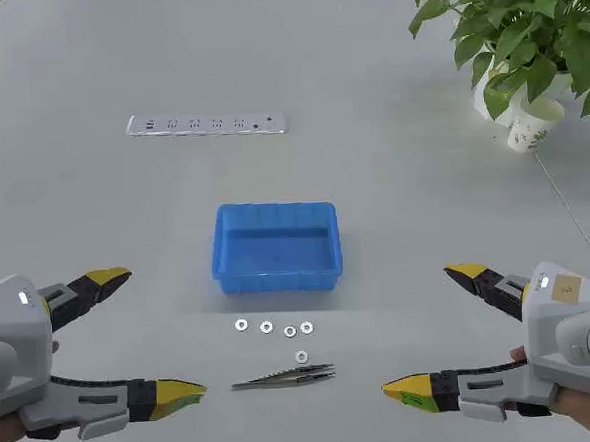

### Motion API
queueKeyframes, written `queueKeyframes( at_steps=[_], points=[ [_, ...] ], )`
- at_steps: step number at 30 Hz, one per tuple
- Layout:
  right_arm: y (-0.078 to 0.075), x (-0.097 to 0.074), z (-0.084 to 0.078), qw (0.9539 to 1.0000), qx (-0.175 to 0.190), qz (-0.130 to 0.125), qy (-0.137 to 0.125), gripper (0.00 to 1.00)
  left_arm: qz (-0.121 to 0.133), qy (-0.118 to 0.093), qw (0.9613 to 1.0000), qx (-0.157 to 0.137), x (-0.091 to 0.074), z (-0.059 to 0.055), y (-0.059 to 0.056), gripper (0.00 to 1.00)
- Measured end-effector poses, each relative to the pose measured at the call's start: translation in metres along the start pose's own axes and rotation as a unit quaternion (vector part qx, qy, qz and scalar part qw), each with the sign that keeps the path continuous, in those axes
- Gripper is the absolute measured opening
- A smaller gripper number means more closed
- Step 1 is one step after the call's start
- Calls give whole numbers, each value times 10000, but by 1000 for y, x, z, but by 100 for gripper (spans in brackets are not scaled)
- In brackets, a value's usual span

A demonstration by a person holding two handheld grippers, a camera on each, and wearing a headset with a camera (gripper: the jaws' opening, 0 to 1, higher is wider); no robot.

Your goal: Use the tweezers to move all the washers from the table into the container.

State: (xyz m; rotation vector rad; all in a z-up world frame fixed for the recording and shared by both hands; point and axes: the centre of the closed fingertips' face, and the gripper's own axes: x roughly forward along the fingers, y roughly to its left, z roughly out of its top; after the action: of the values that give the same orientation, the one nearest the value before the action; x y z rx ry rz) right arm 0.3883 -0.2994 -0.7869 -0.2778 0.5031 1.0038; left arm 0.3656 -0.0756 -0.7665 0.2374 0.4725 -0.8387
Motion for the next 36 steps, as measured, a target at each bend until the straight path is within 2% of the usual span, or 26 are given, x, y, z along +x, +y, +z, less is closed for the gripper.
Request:
queueKeyframes(
  at_steps=[36],
  points=[
    [-1,-2,3,10000,-23,-22,-22,100,-6,-42,10000,-14,-1,2,0,99]
  ],
)
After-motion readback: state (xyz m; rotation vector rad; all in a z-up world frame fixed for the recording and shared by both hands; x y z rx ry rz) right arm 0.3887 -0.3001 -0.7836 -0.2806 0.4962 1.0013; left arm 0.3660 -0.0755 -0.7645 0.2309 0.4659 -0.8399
